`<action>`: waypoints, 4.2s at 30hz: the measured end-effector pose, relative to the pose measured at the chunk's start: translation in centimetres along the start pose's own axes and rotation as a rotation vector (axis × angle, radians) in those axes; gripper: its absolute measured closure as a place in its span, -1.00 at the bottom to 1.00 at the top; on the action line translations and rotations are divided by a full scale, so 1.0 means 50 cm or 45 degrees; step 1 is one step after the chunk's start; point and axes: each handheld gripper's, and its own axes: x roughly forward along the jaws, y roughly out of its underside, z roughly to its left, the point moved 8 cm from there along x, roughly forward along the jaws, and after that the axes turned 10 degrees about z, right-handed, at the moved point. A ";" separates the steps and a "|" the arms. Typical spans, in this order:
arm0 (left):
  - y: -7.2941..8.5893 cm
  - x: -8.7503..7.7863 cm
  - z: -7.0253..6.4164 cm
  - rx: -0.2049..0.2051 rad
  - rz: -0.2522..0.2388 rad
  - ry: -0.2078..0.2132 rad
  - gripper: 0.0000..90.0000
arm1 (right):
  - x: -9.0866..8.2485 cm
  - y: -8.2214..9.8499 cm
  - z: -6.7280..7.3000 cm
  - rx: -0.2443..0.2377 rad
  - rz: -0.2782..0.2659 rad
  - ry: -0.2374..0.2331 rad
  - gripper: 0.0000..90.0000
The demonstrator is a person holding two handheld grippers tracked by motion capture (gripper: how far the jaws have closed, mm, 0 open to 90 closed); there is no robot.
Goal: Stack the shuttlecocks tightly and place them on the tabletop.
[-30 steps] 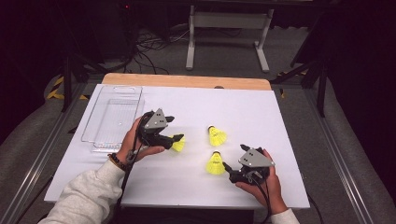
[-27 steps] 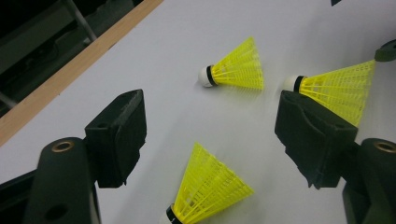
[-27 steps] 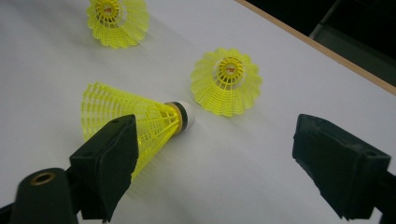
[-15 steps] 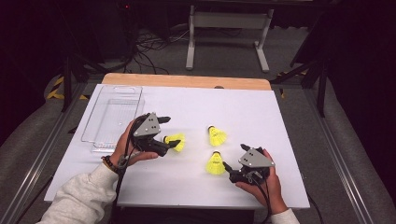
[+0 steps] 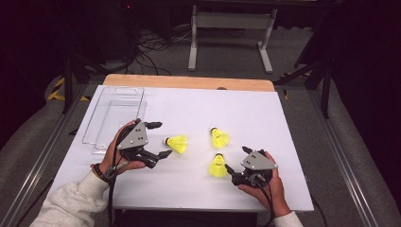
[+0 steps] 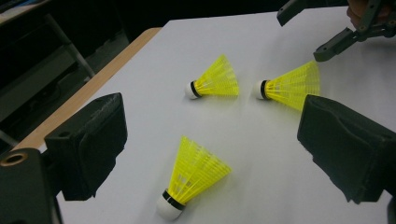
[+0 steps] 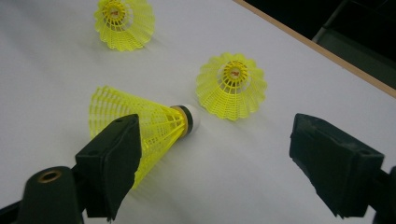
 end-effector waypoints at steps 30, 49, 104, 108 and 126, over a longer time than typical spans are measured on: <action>0.104 -0.081 -0.036 0.029 -0.038 -0.019 -0.82 | 0.015 0.002 0.034 -0.064 0.069 -0.068 -0.30; 0.211 -0.139 -0.034 -0.112 0.002 -0.042 -0.83 | 0.042 -0.003 0.043 -0.091 0.133 -0.044 0.36; 0.241 -0.164 -0.013 -0.227 -0.035 -0.062 -0.81 | 0.000 -0.039 0.012 -0.105 0.010 -0.075 1.00; 0.242 -0.164 -0.012 -0.230 -0.033 -0.064 -0.81 | -0.002 -0.047 0.009 -0.109 -0.005 -0.080 1.00; 0.243 -0.164 -0.011 -0.229 -0.031 -0.061 -0.81 | -0.002 -0.095 0.014 -0.121 -0.080 -0.129 1.00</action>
